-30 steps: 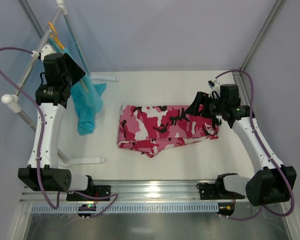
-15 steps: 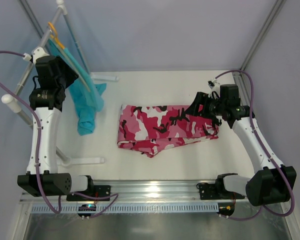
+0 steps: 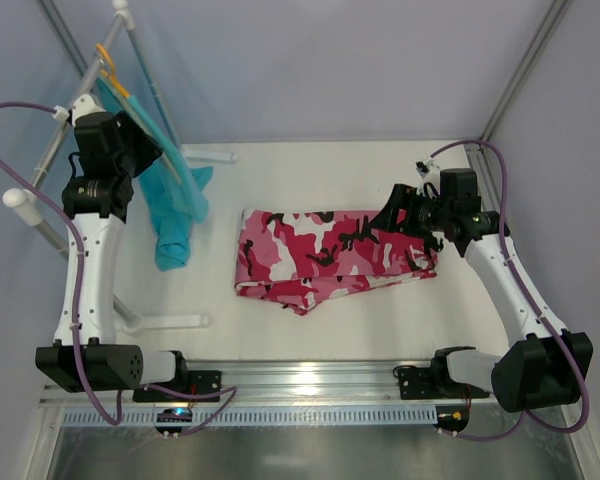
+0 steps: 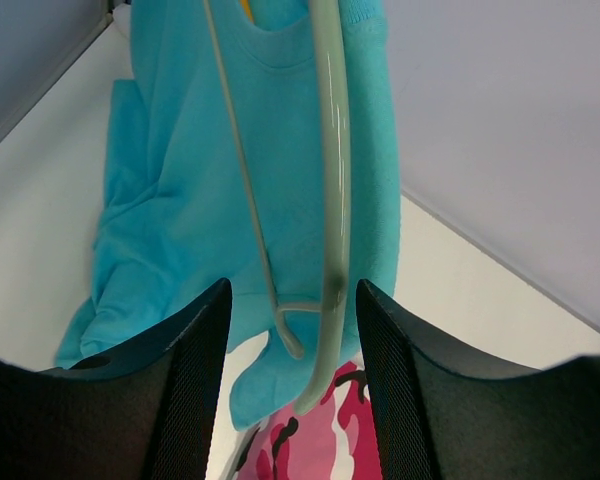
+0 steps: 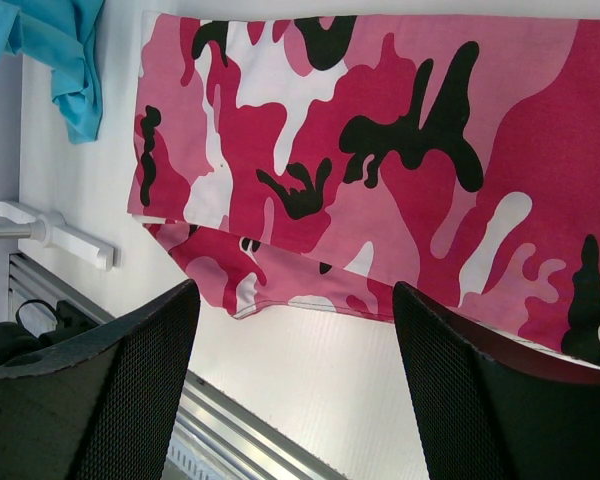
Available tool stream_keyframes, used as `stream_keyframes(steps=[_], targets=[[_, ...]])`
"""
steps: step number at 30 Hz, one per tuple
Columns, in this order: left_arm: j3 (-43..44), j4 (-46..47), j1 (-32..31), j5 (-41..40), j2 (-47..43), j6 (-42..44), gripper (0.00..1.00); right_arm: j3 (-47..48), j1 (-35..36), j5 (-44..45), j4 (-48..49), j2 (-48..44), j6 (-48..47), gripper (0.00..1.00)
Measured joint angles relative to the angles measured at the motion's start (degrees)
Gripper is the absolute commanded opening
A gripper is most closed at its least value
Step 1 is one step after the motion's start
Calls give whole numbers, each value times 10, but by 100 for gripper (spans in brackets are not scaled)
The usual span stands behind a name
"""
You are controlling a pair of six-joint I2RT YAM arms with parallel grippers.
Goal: Place the trousers on the hanger
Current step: Grab a hanger with the left arm
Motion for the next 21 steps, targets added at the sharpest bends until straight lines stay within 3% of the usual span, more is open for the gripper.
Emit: stream_keyframes(steps=[5,10,21], targets=[[0,6,0,3,13,0,53,0,0,0,0,0,0,80],[0,9,0,3,35,-1,45,0,0,0,0,0,0,80],[1,9,0,3,48,7,4,0,0,0,0,0,0,80]])
